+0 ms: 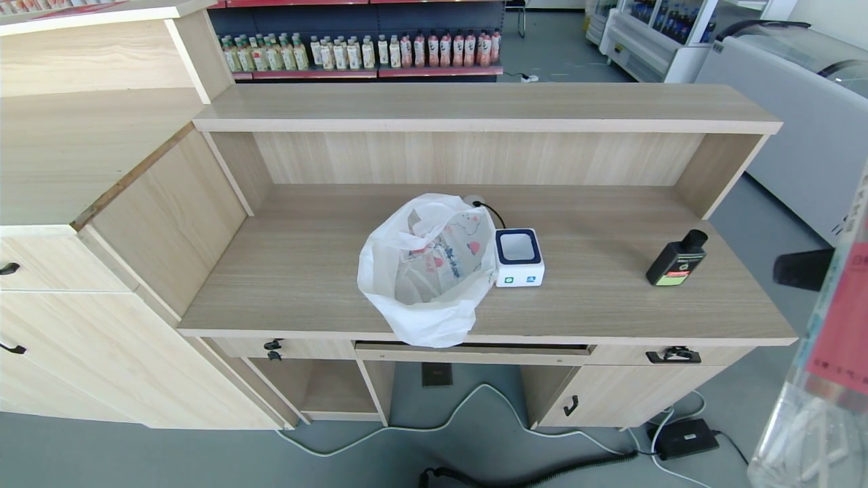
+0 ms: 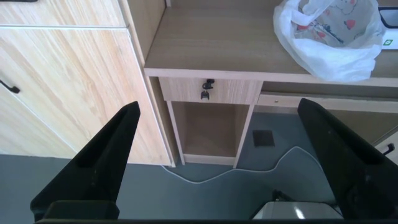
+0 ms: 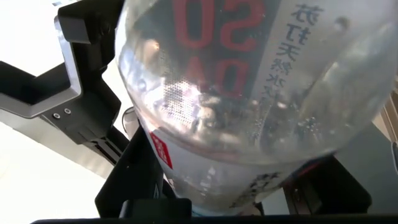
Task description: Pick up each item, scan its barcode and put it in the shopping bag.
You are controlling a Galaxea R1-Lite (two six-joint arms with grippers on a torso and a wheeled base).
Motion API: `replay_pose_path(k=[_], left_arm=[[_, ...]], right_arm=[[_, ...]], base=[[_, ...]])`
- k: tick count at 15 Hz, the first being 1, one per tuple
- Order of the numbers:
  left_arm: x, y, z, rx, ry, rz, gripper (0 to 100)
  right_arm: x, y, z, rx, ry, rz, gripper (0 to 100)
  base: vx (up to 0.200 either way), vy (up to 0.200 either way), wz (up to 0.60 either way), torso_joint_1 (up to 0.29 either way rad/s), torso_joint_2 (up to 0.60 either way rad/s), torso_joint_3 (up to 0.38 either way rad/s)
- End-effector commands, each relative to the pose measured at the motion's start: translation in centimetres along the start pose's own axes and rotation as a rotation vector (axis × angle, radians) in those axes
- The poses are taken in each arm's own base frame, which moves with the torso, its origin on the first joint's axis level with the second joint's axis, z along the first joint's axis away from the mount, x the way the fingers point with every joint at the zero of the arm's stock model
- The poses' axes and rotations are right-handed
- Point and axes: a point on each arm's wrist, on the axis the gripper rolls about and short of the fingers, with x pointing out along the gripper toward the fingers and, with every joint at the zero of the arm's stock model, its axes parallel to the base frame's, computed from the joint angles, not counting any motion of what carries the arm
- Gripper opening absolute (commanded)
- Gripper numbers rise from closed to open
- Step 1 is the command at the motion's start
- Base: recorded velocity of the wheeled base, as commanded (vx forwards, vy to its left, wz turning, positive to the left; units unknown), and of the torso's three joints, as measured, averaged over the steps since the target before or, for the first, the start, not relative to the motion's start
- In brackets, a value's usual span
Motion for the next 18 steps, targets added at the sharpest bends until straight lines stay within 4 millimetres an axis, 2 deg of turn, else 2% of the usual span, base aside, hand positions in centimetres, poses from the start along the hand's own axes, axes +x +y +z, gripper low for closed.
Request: replay_pose_path(k=[1, 12, 14, 15, 16, 17, 18], left_arm=[[0.0, 0.0, 0.0, 0.000, 0.000, 0.000, 100], [0.0, 0.0, 0.0, 0.000, 0.000, 0.002, 100], [0.0, 0.0, 0.0, 0.000, 0.000, 0.000, 100], [0.0, 0.0, 0.0, 0.000, 0.000, 0.002, 100], [0.0, 0.0, 0.0, 0.000, 0.000, 0.000, 100], [0.0, 0.0, 0.0, 0.000, 0.000, 0.000, 100], [0.0, 0.0, 0.0, 0.000, 0.000, 0.000, 100]], right_arm=[[-0.1, 0.0, 0.0, -0.002, -0.002, -0.008, 0], [-0.1, -0.4, 0.0, -0.001, -0.005, -0.019, 0], [-0.7, -1.3, 0.0, -0.010, -0.019, -0.070, 0], [-2.5, -4.6, -0.4, -0.126, -0.045, -0.252, 0], [-3.9, -6.7, -1.2, -0.212, -0.041, -0.377, 0], [-5.7, -8.2, -2.0, -0.288, -0.023, -0.493, 0], [-7.0, -8.7, -2.3, -0.339, -0.005, -0.560, 0]], base=[[0.000, 0.000, 0.00, 0.000, 0.00, 0.000], [0.000, 0.000, 0.00, 0.000, 0.00, 0.000], [0.000, 0.000, 0.00, 0.000, 0.00, 0.000], [0.000, 0.000, 0.00, 0.000, 0.00, 0.000], [0.000, 0.000, 0.00, 0.000, 0.00, 0.000], [0.000, 0.000, 0.00, 0.000, 0.00, 0.000], [0.000, 0.000, 0.00, 0.000, 0.00, 0.000]])
